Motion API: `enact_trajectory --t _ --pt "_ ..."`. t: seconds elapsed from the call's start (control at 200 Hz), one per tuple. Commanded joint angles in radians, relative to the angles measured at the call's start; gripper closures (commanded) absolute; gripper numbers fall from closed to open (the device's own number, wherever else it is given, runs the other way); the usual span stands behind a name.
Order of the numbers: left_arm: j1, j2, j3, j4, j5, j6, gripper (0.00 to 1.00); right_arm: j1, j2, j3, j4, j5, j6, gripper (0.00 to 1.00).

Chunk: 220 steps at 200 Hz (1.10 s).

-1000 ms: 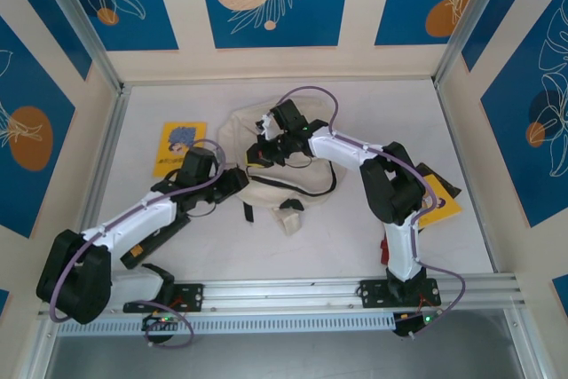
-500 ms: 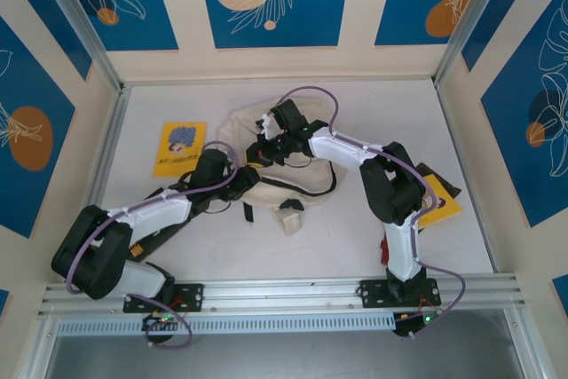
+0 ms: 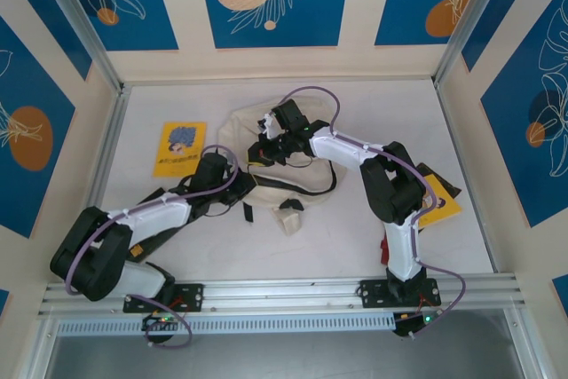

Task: Pack books, pencil case, and school supplies into a backpack

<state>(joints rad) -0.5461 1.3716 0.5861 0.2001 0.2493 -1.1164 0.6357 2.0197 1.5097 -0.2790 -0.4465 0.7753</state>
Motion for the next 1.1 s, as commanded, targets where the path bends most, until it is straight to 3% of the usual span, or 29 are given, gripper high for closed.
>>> enact_trajectory --t 0.0,0.415,0.745,1.095 --pt "-0.009 -0.029 -0.021 -0.02 -0.025 0.021 0.93 -0.005 0.001 0.0 -0.021 0.014 0.004 1.0" --pt "-0.009 -0.054 -0.056 -0.057 0.011 0.089 1.0 -0.004 0.032 0.012 -0.053 0.07 0.01 1.0" --pt "-0.01 -0.074 -0.081 -0.098 0.035 0.136 1.0 0.014 0.091 0.065 -0.037 0.106 0.022 1.0" --pt "-0.017 -0.06 -0.078 -0.111 0.056 0.161 1.0 0.016 0.173 0.201 -0.083 0.306 0.073 1.0"
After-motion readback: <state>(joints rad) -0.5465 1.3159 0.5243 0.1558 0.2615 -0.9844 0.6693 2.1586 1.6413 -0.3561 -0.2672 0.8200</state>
